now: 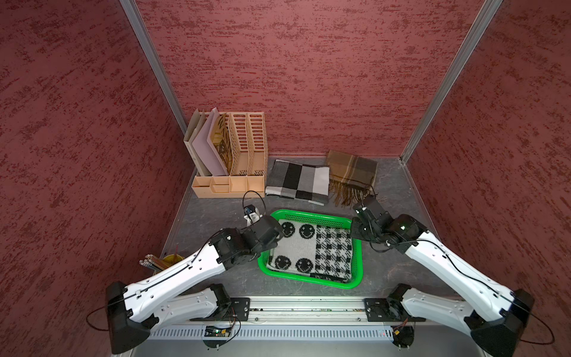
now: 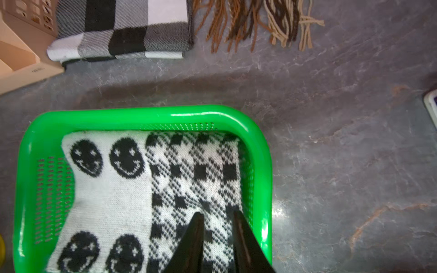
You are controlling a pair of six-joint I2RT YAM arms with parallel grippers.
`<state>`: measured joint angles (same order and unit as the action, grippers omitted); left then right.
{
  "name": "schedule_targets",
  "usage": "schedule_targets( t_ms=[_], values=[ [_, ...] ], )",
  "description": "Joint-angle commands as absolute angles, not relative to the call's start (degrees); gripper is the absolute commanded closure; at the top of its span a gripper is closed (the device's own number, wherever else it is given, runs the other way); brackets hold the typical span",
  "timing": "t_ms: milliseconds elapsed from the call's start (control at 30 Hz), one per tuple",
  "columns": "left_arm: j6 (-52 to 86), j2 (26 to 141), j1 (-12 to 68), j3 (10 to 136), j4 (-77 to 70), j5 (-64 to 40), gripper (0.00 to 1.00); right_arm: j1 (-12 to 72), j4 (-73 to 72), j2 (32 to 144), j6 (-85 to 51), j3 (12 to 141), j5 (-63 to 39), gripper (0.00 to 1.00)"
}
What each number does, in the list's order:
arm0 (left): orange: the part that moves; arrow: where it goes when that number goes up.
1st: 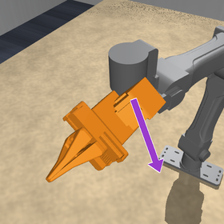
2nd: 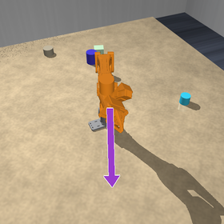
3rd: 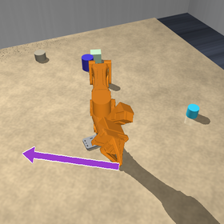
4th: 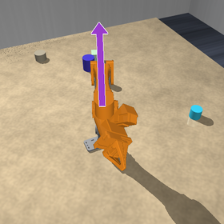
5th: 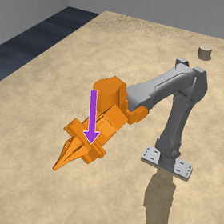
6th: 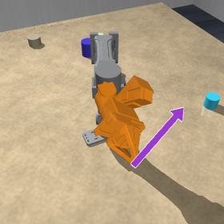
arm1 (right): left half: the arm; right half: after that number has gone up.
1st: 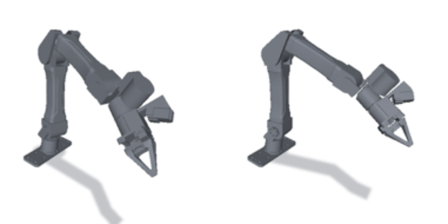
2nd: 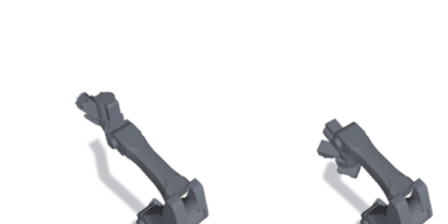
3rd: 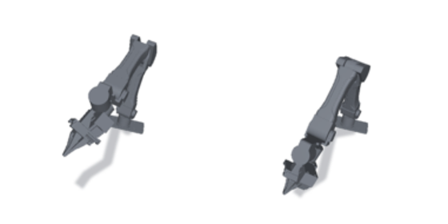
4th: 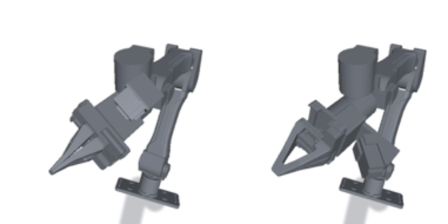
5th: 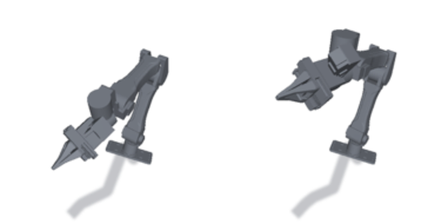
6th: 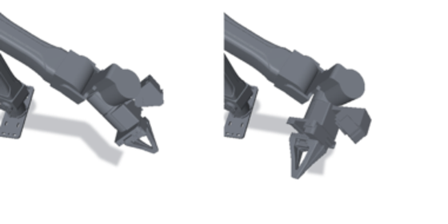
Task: Put the folded scarf in the basket
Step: Place the scarf in the basket, then pick up the scarf at the center of the board.
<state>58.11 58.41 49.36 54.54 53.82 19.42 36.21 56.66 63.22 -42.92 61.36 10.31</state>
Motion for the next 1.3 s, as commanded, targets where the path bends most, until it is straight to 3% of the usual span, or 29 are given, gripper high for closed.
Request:
schedule_targets(
  t_ms=[0, 100, 367, 500, 1000, 1267],
  values=[
    [46.46, 61.01, 42.38, 57.83, 46.35, 10.48, 0.51, 30.57, 51.37, 66.29, -37.88, 65.93, 5.8, 0.71],
    [42.34, 64.42, 36.4, 60.66, 43.48, 7.18, 0.49, 24.16, 49.09, 69.47, -36.08, 68.75, 1.7, 0.61],
    [37.41, 71.23, 26.82, 63.95, 36.84, -0.17, 0.42, 11.15, 43.82, 77.56, -34.81, 73.08, -5.35, 0.52],
    [35.45, 75.67, 23.57, 65.6, 35.36, -1.95, 0.35, 10.79, 41.6, 84.95, -33.71, 76.76, -9.22, 0.47],
    [34.99, 89.83, 18.98, 71.59, 29.47, -7.15, 0.3, 16.56, 33.57, 113.57, -39.49, 89.7, -15.53, 0.34],
    [34.9, 91.4, 19.49, 72.86, 28.34, -8.15, 0.3, 6.51, 35.69, 113.36, -37.57, 92.59, -10.96, 0.23]
  ],
)
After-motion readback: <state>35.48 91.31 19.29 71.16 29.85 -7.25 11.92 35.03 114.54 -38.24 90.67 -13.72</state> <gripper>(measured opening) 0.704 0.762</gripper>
